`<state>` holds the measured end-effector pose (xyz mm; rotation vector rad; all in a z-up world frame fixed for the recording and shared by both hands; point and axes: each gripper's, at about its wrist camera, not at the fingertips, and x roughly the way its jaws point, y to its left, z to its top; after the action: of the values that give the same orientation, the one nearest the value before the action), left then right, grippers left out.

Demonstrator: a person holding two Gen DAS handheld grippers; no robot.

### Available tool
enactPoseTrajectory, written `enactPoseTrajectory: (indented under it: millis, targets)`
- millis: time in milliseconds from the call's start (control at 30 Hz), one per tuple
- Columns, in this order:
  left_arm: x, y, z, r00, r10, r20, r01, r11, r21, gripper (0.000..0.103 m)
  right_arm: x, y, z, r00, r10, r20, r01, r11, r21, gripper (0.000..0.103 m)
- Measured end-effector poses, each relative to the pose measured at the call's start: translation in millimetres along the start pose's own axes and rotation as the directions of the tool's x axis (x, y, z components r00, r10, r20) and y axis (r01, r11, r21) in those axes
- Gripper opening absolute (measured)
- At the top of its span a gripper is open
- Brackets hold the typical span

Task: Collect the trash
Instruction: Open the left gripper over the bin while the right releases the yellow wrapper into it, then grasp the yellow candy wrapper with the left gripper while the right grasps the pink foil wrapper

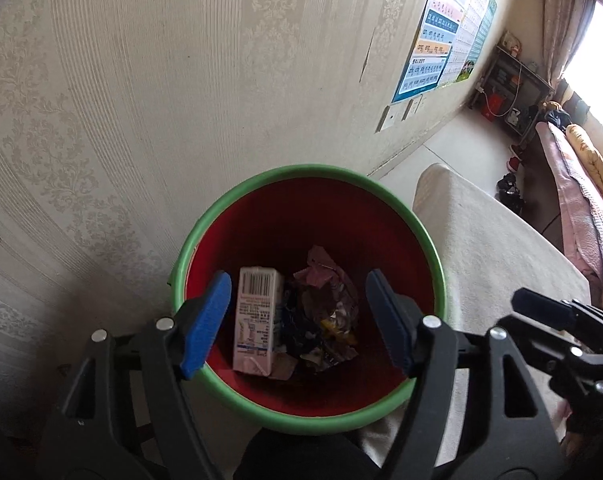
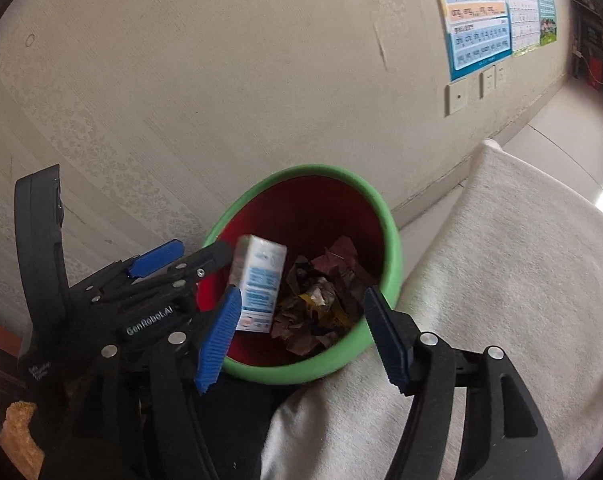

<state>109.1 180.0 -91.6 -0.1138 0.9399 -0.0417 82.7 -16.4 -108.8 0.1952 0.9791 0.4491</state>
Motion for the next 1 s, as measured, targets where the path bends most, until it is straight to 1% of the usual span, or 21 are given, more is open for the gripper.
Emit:
enactPoseTrajectory:
  millis: [67, 133, 200, 233, 267, 300, 333, 367, 400, 433, 500, 567, 633, 700, 733, 767, 800, 833, 867, 933, 1000]
  targets:
    - [0.6, -2.9, -6.7, 1.000, -0.013, -0.010, 0.013, 1.000, 0.005, 0.068, -22.0, -24.7, -18.8, 0.997, -0.072, 0.015, 0.071, 0.997, 0.025, 0.066]
    - [0.2, -6.9, -11.5, 1.000, -0.023, -0.021, 0.024, 1.000, 0.010, 0.068, -49.2, -58.5, -41.9, 0.983, -0.180, 0.026, 0.178, 0.981, 0.078, 0.066]
    - [-2.4, -13.4, -13.5, 0.999, -0.039, -0.022, 0.040, 0.999, 0.015, 0.068, -83.0, -97.6, -68.8, 0.945, -0.324, 0.043, 0.314, 0.937, 0.154, 0.067]
    - [-3.3, -17.2, -13.8, 0.999, -0.046, -0.021, 0.047, 0.999, 0.017, 0.069, -99.4, -115.4, -82.4, 0.916, -0.398, 0.047, 0.383, 0.903, 0.195, 0.069]
    - [-4.3, -23.0, -14.2, 0.998, -0.058, -0.021, 0.058, 0.998, 0.020, 0.070, -118.7, -137.4, -98.9, 0.876, -0.479, 0.045, 0.455, 0.854, 0.252, 0.071]
    - [-3.6, -28.2, -14.3, 0.997, -0.071, -0.023, 0.071, 0.997, 0.027, 0.070, -133.8, -154.8, -112.9, 0.846, -0.532, 0.032, 0.497, 0.810, 0.312, 0.072]
    - [-3.3, -36.9, -15.5, 0.996, -0.083, -0.027, 0.084, 0.996, 0.041, 0.070, -148.1, -174.0, -127.1, 0.825, -0.564, 0.013, 0.516, 0.763, 0.390, 0.072]
    - [-2.8, -47.1, -17.4, 0.995, -0.093, -0.031, 0.094, 0.994, 0.059, 0.070, -161.4, -193.9, -142.4, 0.816, -0.578, -0.009, 0.510, 0.713, 0.481, 0.072]
    - [-2.3, -56.7, -19.3, 0.994, -0.102, -0.037, 0.105, 0.992, 0.074, 0.070, -172.0, -211.2, -156.6, 0.813, -0.582, -0.029, 0.494, 0.662, 0.564, 0.072]
    - [-1.2, -69.4, -21.7, 0.992, -0.118, -0.048, 0.122, 0.988, 0.090, 0.070, -179.1, -227.6, -169.5, 0.820, -0.570, -0.041, 0.460, 0.615, 0.640, 0.072]
    - [-1.4, -91.1, -25.5, 0.987, -0.148, -0.064, 0.154, 0.981, 0.117, 0.070, -188.0, -247.8, -191.0, 0.844, -0.534, -0.051, 0.384, 0.536, 0.752, 0.072]
    - [-5.1, -119.1, -29.9, 0.981, -0.180, -0.074, 0.190, 0.967, 0.169, 0.070, -181.7, -263.1, -203.6, 0.875, -0.480, -0.063, 0.323, 0.482, 0.814, 0.073]
    - [-9.2, -148.2, -34.2, 0.975, -0.207, -0.079, 0.220, 0.949, 0.227, 0.070, -177.9, -264.0, -205.9, 0.893, -0.446, -0.058, 0.295, 0.483, 0.824, 0.073]
    - [-10.2, -173.9, -37.1, 0.971, -0.223, -0.087, 0.239, 0.933, 0.270, 0.070, -167.5, -264.8, -196.7, 0.901, -0.429, -0.060, 0.303, 0.526, 0.795, 0.073]
    - [-9.9, -187.8, -37.9, 0.968, -0.233, -0.093, 0.250, 0.924, 0.291, 0.070, -161.1, -267.0, -190.6, 0.906, -0.420, -0.061, 0.307, 0.550, 0.776, 0.070]
    - [-9.8, -202.7, -38.7, 0.965, -0.244, -0.097, 0.262, 0.913, 0.312, 0.070, -154.8, -267.1, -186.5, 0.911, -0.407, -0.066, 0.311, 0.573, 0.759, 0.063]
    - [-10.1, -218.2, -39.3, 0.962, -0.255, -0.099, 0.274, 0.902, 0.334, 0.070, -149.3, -266.6, -184.7, 0.920, -0.385, -0.067, 0.303, 0.594, 0.745, 0.050]
    - [-10.4, -233.2, -39.7, 0.959, -0.266, -0.099, 0.284, 0.890, 0.356, 0.070, -146.1, -265.1, -182.9, 0.927, -0.371, -0.057, 0.290, 0.611, 0.736, 0.048]
    - [-10.0, -246.3, -40.1, 0.955, -0.278, -0.099, 0.295, 0.878, 0.377, 0.070, -144.2, -260.4, -178.8, 0.939, -0.343, -0.041, 0.265, 0.639, 0.722, 0.040]
    - [-8.8, -279.3, -39.7, 0.946, -0.309, -0.101, 0.321, 0.844, 0.429, 0.070, -138.4, -250.9, -169.3, 0.958, -0.288, -0.018, 0.223, 0.700, 0.679, 0.038]
    - [-6.1, -308.1, -39.7, 0.937, -0.332, -0.112, 0.344, 0.811, 0.473, 0.070, -130.3, -230.0, -158.1, 0.977, -0.212, -0.016, 0.178, 0.778, 0.603, 0.038]
